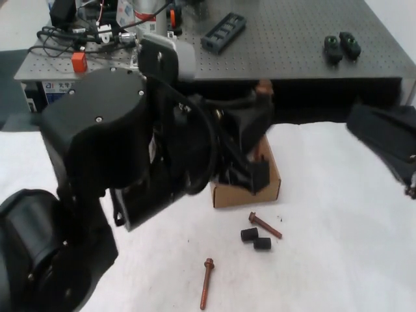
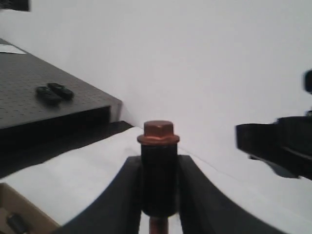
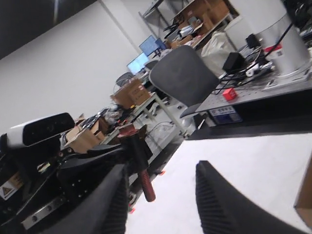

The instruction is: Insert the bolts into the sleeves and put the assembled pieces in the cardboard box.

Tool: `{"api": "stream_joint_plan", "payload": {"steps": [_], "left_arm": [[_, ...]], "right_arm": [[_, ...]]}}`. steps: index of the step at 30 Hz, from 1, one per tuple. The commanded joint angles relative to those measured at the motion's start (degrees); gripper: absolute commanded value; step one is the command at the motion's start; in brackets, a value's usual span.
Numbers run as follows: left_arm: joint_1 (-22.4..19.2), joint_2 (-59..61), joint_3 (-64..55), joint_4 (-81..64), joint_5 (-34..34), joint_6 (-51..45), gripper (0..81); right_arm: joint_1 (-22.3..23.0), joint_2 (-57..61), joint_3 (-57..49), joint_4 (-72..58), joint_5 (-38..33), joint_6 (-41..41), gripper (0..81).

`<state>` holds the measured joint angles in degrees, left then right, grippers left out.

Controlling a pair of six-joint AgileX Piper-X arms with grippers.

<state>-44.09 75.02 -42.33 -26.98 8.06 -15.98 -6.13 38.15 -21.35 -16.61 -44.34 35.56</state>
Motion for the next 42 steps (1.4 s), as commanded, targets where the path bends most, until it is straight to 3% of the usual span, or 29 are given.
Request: {"api": "stream_joint_plan", "payload": {"steps": [1, 5, 10, 16, 22, 31, 34, 39, 42], "left_arm": [[0.39, 0.59, -1.11, -1.41, -1.90, 0.56, 0.6], [3.88, 10.63, -9.19, 2.14, -1.90, -2.20, 0.6], [7.74, 26.73, -28.49, 22.74, -3.66, -2.10, 0.6], [9.37, 44.03, -53.25, 42.10, -2.63, -0.43, 0.6], [9.55, 55.47, -69.63, 57.64, -0.84, -0.25, 0.6], [9.55, 58.30, -71.49, 62.13, -0.85, -0.25, 0.2], [9.55, 58.42, -71.49, 62.54, -0.85, -0.25, 6.5], [9.55, 58.42, -71.49, 63.83, 1.57, -0.25, 24.4], [9.70, 58.15, -71.60, 65.69, 1.84, -0.25, 27.0]], "right_arm": [[-1.99, -0.84, -0.56, 1.59, -0.02, -0.90, 32.6], [-4.65, -1.01, -0.56, 6.73, -0.13, -3.54, 32.6], [-6.78, -1.01, -0.56, 13.01, 0.63, -5.66, 32.6], [-8.23, -1.01, -0.56, 17.09, 2.82, -8.86, 32.6], [-8.57, -1.01, -0.56, 22.08, 4.06, -10.19, 32.6], [-8.40, 2.42, -0.84, 34.08, 11.47, -21.18, 32.6], [-7.83, 6.14, -2.23, 36.67, 13.56, -25.04, 32.6], [-2.69, 16.61, -7.02, 37.84, 20.60, -35.13, 32.6], [1.50, 25.08, -12.28, 38.25, 22.11, -37.05, 32.6]]}}
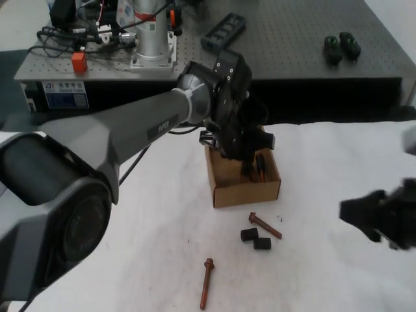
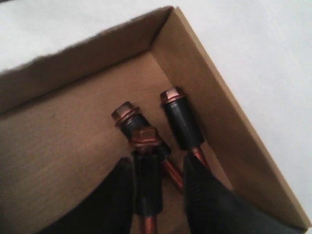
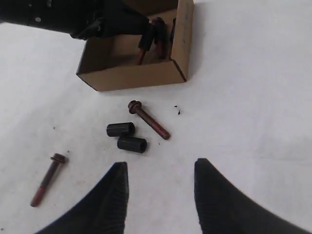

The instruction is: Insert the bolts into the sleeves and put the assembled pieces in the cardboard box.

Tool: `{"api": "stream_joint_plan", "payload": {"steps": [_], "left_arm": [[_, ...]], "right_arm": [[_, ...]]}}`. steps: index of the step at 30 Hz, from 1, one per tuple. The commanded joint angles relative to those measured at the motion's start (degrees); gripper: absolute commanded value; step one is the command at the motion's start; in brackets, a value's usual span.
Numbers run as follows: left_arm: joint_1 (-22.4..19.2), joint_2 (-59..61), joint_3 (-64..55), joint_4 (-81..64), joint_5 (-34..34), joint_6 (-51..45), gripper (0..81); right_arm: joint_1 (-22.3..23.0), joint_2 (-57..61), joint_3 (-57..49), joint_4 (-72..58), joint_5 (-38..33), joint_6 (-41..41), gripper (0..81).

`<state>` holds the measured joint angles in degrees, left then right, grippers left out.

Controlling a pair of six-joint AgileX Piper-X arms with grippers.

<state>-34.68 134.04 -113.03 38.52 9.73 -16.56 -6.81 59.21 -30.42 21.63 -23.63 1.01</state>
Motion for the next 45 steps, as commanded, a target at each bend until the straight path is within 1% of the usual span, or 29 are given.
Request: {"api": "stream_joint_plan", "payload": {"steps": [1, 5, 7, 12, 14, 18, 20, 24, 26, 32, 34, 38, 40, 41, 43, 45], "left_arm": [[0.28, -1.04, -0.90, 0.94, 0.16, 0.33, 26.8], [0.93, -3.30, -0.90, 4.74, 1.15, 0.60, 26.7], [1.48, -5.49, -0.90, 5.99, 1.19, 1.65, 26.7], [3.59, -13.20, -0.46, 11.02, 0.71, 4.73, 26.7], [4.31, -16.69, 1.34, 12.06, -0.12, 5.92, 26.7], [5.55, -25.32, 10.96, 9.20, -1.75, 6.77, 26.7], [6.18, -30.09, 17.63, 5.49, -2.23, 6.77, 26.7], [7.42, -38.26, 29.27, 0.18, -2.22, 5.92, 26.7], [7.93, -41.70, 33.83, -0.97, -1.30, 5.86, 26.7], [7.95, -48.38, 41.43, -0.96, -0.03, 6.34, 26.7], [7.95, -49.18, 42.37, -0.96, -0.09, 6.34, 26.7], [7.95, -49.39, 42.57, 0.01, -0.09, 6.78, 26.7], [7.95, -49.39, 42.57, 0.59, -0.09, 6.92, 26.7], [7.95, -49.39, 42.57, 1.06, 0.03, 7.59, 26.7], [7.95, -49.39, 42.57, 2.78, 0.97, 9.69, 26.7], [7.95, -49.39, 42.57, 4.78, 3.05, 11.87, 26.7]], "right_arm": [[3.86, 7.07, -5.41, 0.44, 2.34, -3.58, 32.6], [10.91, 18.70, -15.79, 7.17, 9.64, -11.09, 32.6], [13.57, 23.70, -20.50, 11.13, 13.87, -14.52, 32.6], [18.41, 35.09, -31.18, 17.99, 21.01, -19.07, 32.6], [19.43, 38.68, -34.56, 19.60, 21.80, -20.01, 32.6], [21.08, 45.39, -41.14, 24.21, 21.79, -21.40, 32.6], [21.83, 47.69, -43.15, 25.31, 22.29, -21.86, 32.6], [23.24, 51.25, -45.43, 25.31, 26.49, -22.94, 32.6], [23.71, 52.38, -46.04, 26.46, 26.49, -22.94, 32.6], [24.99, 54.03, -45.77, 26.77, 27.32, -23.46, 32.6], [25.11, 54.69, -45.77, 26.56, 29.23, -23.56, 32.6], [25.11, 56.08, -45.77, 26.42, 29.49, -23.76, 32.5], [25.11, 56.73, -45.77, 25.88, 29.49, -23.76, 29.3], [25.11, 56.99, -45.77, 25.62, 29.49, -23.76, 25.7], [25.11, 57.04, -45.67, 24.53, 29.49, -23.76, 16.0], [25.11, 57.04, -45.84, 24.08, 29.49, -23.76, 3.9]]}}
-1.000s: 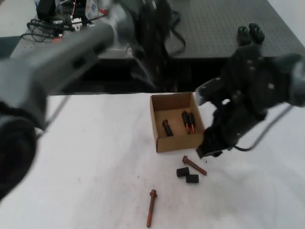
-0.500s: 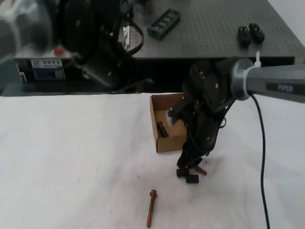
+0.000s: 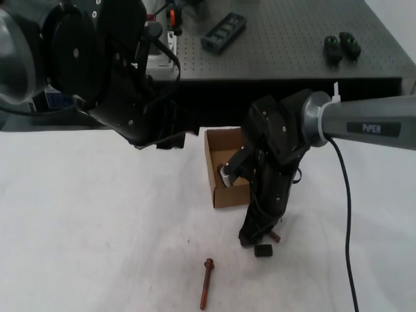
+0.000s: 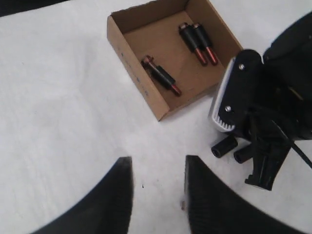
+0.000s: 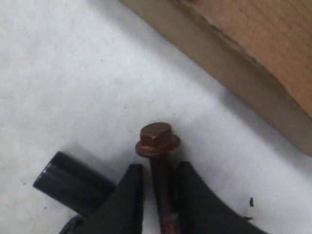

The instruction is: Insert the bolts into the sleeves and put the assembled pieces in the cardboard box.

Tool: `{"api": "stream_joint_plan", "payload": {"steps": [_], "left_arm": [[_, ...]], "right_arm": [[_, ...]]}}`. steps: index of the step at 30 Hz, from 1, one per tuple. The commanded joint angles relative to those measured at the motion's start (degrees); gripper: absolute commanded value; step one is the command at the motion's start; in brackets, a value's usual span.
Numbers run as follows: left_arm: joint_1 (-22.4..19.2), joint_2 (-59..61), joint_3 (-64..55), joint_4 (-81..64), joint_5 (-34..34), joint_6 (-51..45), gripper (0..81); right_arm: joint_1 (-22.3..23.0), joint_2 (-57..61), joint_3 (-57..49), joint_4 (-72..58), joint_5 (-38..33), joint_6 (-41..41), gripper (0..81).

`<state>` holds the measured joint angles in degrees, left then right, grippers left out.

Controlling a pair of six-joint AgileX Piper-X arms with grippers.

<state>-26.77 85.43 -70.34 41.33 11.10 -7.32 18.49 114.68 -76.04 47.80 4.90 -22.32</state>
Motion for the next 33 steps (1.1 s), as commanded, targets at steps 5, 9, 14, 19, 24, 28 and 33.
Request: {"api": "stream_joint_plan", "payload": {"steps": [5, 9, 14, 19, 24, 28, 33], "left_arm": [[-0.46, -0.79, -0.13, 4.39, 3.56, 3.16, 26.7], [-2.94, 1.36, -0.13, 3.90, 5.24, 6.02, 26.7], [-8.56, 7.60, -0.27, -0.24, 8.94, 14.26, 26.7], [-13.51, 15.56, -3.34, -5.10, 8.94, 26.16, 26.7], [-17.21, 23.73, -10.56, -2.98, 8.94, 31.65, 26.7], [-19.42, 28.41, -16.72, 1.54, 2.09, 39.82, 26.7], [-20.06, 32.37, -21.89, 4.50, -1.48, 44.22, 26.7]], "right_arm": [[-1.67, -0.99, 0.03, -2.56, 0.51, 3.63, 0.8], [-4.18, -8.88, 3.78, -3.53, -1.50, 6.67, 0.8], [-9.51, -22.98, 13.29, -3.05, -2.54, 10.54, 0.8], [-18.43, -37.33, 24.65, -2.53, -4.29, 12.69, 0.8], [-27.48, -48.86, 33.75, -1.39, -8.02, 13.02, 0.8], [-30.78, -55.23, 37.82, -2.80, -13.55, 16.48, 0.8], [-31.10, -57.38, 39.34, -1.56, -15.00, 17.36, 0.8]]}}
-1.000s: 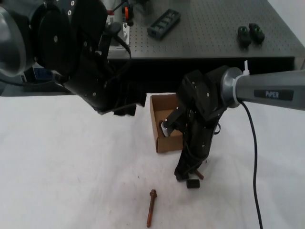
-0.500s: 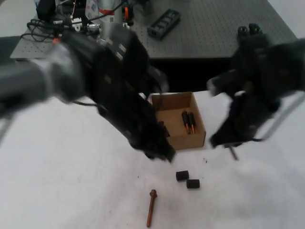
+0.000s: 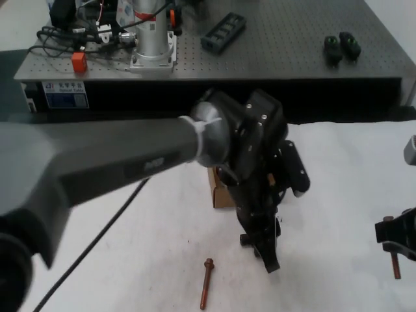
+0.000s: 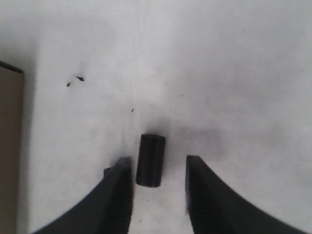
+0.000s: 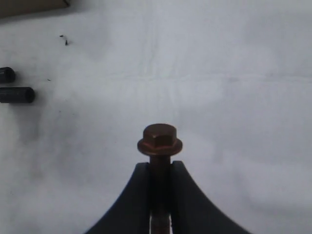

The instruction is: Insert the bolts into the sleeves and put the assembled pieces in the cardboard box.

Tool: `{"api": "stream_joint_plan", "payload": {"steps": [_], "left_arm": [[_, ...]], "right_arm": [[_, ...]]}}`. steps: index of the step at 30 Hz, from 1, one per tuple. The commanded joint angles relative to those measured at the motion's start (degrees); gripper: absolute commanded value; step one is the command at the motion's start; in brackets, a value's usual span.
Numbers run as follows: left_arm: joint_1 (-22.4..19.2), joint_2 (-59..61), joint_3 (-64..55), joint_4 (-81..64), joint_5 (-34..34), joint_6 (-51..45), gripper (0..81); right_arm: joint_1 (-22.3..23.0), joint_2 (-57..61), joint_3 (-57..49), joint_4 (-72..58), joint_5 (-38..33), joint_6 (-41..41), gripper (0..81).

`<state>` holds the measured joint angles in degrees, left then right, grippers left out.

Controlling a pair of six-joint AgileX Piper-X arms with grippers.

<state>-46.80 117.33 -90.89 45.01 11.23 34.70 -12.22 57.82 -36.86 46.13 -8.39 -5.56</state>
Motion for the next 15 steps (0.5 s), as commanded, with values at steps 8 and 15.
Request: {"api": "stream_joint_plan", "payload": {"steps": [8, 15], "left_arm": [[-0.02, 4.60, -2.29, 2.20, -2.21, 7.52, 22.1], [-0.33, 5.65, -2.29, 1.63, -2.05, 8.18, 22.3]], "right_arm": [[-0.40, -0.51, 0.17, -0.60, -1.71, 0.44, 0.8], [-0.29, -0.51, 0.17, -0.58, -1.85, 0.44, 0.8]]}}
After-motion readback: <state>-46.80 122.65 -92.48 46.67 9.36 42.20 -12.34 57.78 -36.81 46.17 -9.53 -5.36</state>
